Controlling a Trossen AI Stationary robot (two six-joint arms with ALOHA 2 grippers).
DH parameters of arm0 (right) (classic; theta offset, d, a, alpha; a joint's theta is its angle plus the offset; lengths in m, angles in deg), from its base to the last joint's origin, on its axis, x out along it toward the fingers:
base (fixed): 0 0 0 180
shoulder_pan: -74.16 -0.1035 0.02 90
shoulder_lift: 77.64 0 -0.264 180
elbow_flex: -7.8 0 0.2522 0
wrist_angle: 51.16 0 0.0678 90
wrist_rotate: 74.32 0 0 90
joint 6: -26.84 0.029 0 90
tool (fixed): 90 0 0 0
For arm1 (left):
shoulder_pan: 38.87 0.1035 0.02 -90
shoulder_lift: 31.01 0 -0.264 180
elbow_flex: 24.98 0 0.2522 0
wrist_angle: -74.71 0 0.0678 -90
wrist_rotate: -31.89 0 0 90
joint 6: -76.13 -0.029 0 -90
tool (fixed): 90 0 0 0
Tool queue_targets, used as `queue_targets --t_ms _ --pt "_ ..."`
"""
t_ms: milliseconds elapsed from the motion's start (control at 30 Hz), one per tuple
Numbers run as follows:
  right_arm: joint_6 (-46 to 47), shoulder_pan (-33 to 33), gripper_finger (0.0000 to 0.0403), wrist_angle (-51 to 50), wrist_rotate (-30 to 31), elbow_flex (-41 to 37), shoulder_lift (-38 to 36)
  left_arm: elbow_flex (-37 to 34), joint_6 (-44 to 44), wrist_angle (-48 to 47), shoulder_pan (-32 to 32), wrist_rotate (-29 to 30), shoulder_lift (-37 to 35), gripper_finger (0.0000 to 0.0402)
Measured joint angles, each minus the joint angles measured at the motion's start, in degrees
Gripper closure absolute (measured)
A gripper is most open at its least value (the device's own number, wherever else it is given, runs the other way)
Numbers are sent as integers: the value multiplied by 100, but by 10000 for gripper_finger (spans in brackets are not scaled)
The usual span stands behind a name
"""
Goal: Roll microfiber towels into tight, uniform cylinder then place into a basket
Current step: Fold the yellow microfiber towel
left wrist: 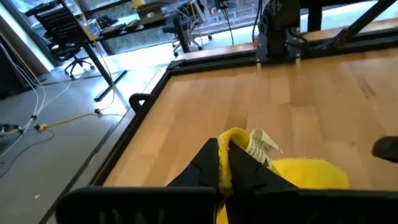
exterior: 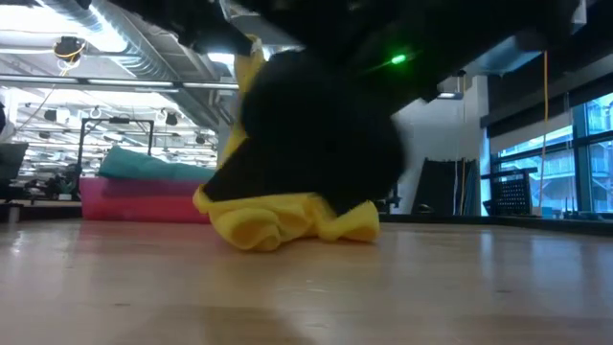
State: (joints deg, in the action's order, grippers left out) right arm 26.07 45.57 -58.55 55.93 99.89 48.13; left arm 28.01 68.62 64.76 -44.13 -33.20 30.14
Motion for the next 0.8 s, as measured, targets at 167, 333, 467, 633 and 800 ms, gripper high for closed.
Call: queue_targets --t_ms 167,333,467,633,800 --pt "12 94 193 -344 345 720 522 0 97 -41 -2 -2 1 401" --pt "48 188 193 -1046 828 1136 817 0 140 -45 -7 -41 1 401" --pt "141 282 193 -1155 877 1178 890 0 140 -41 -7 -81 1 401" --pt "350 322 215 -1158 885 1178 913 0 138 -42 -7 -81 1 402" --pt "343 322 282 -1122 867 1176 918 0 138 -54 -9 -81 1 401"
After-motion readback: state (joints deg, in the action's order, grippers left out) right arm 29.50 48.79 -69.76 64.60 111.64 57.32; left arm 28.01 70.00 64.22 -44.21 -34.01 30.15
